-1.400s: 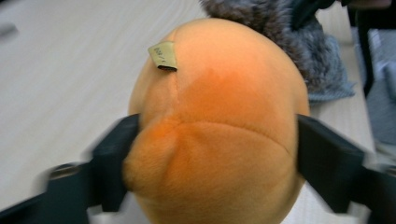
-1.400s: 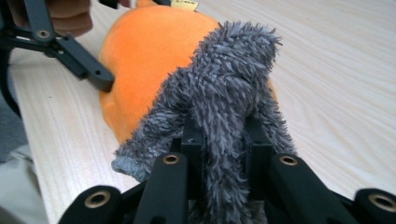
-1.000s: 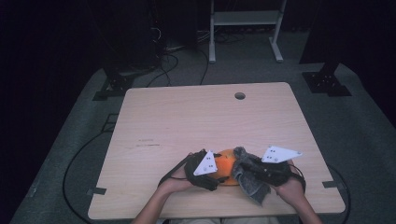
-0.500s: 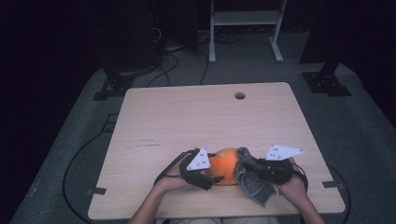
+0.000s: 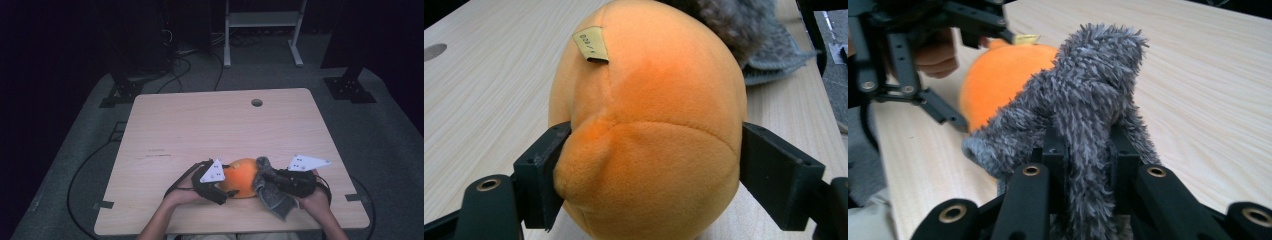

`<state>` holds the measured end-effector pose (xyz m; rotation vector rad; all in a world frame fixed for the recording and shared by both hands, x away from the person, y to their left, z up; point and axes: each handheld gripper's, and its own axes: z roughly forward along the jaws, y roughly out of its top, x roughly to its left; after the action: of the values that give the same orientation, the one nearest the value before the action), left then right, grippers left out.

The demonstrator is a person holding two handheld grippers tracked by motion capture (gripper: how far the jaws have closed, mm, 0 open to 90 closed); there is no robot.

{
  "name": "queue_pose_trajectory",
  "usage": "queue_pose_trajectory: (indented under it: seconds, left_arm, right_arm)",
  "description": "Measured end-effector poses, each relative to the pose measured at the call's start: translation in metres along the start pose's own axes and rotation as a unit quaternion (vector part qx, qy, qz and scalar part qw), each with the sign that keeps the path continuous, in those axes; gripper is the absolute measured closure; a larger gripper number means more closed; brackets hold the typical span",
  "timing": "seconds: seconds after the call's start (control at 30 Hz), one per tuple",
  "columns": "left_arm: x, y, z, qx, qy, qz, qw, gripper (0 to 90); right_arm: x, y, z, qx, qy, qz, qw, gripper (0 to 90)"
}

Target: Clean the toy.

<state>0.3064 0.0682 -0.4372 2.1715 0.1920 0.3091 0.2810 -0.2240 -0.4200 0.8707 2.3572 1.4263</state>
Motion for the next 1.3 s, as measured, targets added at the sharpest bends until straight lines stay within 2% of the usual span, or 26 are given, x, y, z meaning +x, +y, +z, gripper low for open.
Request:
queue_pose_trajectory:
  seconds: [0.07, 0.13, 0.2, 0.27, 0.3, 0.33, 0.4, 0.47, 0.5, 0.57, 0.6, 0.67, 0.7, 0.77, 0.8, 0.9, 0.97, 1.07, 1.13, 1.2, 1.23, 1.3]
  left_arm:
    - [-0.001, 0.0, 0.0, 0.003, 0.0, 0.002, 1.0, 19.8]
    - [-0.001, 0.001, 0.0, 0.005, 0.002, 0.005, 1.0, 19.8]
    - [-0.001, 0.001, 0.0, 0.004, 0.002, 0.005, 1.0, 19.7]
    - [-0.001, 0.0, 0.0, 0.002, 0.0, 0.004, 1.0, 19.7]
    - [-0.001, 0.0, -0.001, 0.003, -0.001, 0.004, 1.0, 19.7]
    - [0.0, 0.0, -0.001, 0.003, 0.0, 0.001, 1.0, 19.5]
    - [0.0, -0.001, 0.0, 0.0, 0.0, -0.002, 1.0, 19.5]
    - [-0.001, 0.0, 0.002, 0.001, 0.003, -0.002, 1.0, 19.5]
    - [-0.003, 0.001, 0.004, 0.004, 0.004, 0.0, 1.0, 19.1]
    - [-0.007, 0.003, 0.005, 0.009, 0.007, 0.012, 0.9999, 18.0]
    - [-0.007, 0.004, 0.005, 0.009, 0.006, 0.011, 0.9999, 17.7]
    - [-0.003, 0.006, 0.002, -0.001, 0.005, -0.007, 1.0, 15.2]
    - [-0.001, 0.007, 0.001, -0.009, 0.006, -0.025, 0.9996, 14.5]
    - [0.003, 0.008, 0.0, -0.006, 0.012, -0.058, 0.9983, 10.9]
    - [0.003, 0.007, 0.001, -0.003, 0.008, -0.061, 0.9981, 11.2]
    - [-0.003, 0.008, 0.004, 0.0, 0.007, -0.038, 0.9992, 21.4]
    - [-0.003, 0.009, 0.004, 0.003, 0.012, -0.033, 0.9994, 25.0]
    - [-0.007, 0.011, 0.006, 0.001, 0.015, -0.027, 0.9995, 25.6]
    - [-0.012, 0.015, 0.007, 0.001, 0.015, -0.013, 0.9998, 25.6]
    - [-0.016, 0.017, 0.008, 0.007, 0.01, 0.007, 0.9999, 25.8]
    - [-0.018, 0.017, 0.009, 0.008, 0.008, 0.01, 0.9999, 26.4]
    - [-0.018, 0.017, 0.008, 0.009, 0.003, 0.014, 0.9999, 27.6]
  right_arm:
    - [0.0, -0.003, 0.006, 0.016, -0.006, -0.006, 0.9998, 74.5]
    - [-0.004, -0.005, 0.008, 0.021, -0.006, 0.004, 0.9997, 74.4]
    - [-0.009, -0.009, 0.008, 0.046, -0.035, 0.004, 0.9983, 74.4]
    - [-0.015, -0.015, 0.009, 0.065, -0.046, 0.017, 0.9967, 74.5]
    - [-0.016, -0.016, 0.009, 0.065, -0.045, 0.024, 0.9966, 74.7]
    - [-0.015, -0.015, 0.007, 0.061, -0.046, 0.019, 0.9969, 74.8]
    - [-0.008, -0.006, 0.002, 0.036, -0.046, 0.008, 0.9983, 74.7]
    - [0.001, 0.005, -0.002, 0.006, -0.023, -0.003, 0.9997, 74.7]
    - [0.006, 0.009, -0.002, -0.001, -0.02, -0.015, 0.9997, 74.7]
    - [0.014, 0.012, 0.002, 0.002, -0.014, -0.035, 0.9993, 74.7]
    - [0.016, 0.011, 0.005, 0.011, -0.016, -0.039, 0.999, 74.8]
    - [0.013, 0.007, 0.008, 0.016, -0.014, -0.032, 0.9993, 74.9]
    - [0.011, 0.005, 0.008, 0.018, -0.013, -0.028, 0.9994, 74.9]
    - [0.006, 0.002, 0.005, 0.022, -0.016, -0.023, 0.9993, 74.8]
    - [0.004, 0.001, 0.004, 0.024, -0.016, -0.019, 0.9994, 74.7]
    - [0.0, 0.001, 0.0, 0.03, -0.019, -0.011, 0.9993, 74.6]
    - [0.004, 0.006, -0.005, 0.018, -0.021, -0.019, 0.9994, 74.7]
    - [0.021, 0.021, -0.013, -0.026, 0.029, -0.037, 0.9985, 74.8]
    - [0.037, 0.031, -0.009, -0.025, 0.04, -0.062, 0.9969, 74.6]
    - [0.047, 0.034, 0.0, -0.007, 0.025, -0.085, 0.996, 74.1]
    - [0.048, 0.033, 0.004, 0.004, 0.014, -0.091, 0.9957, 74.0]
    - [0.042, 0.028, 0.007, 0.006, 0.01, -0.081, 0.9966, 74.2]
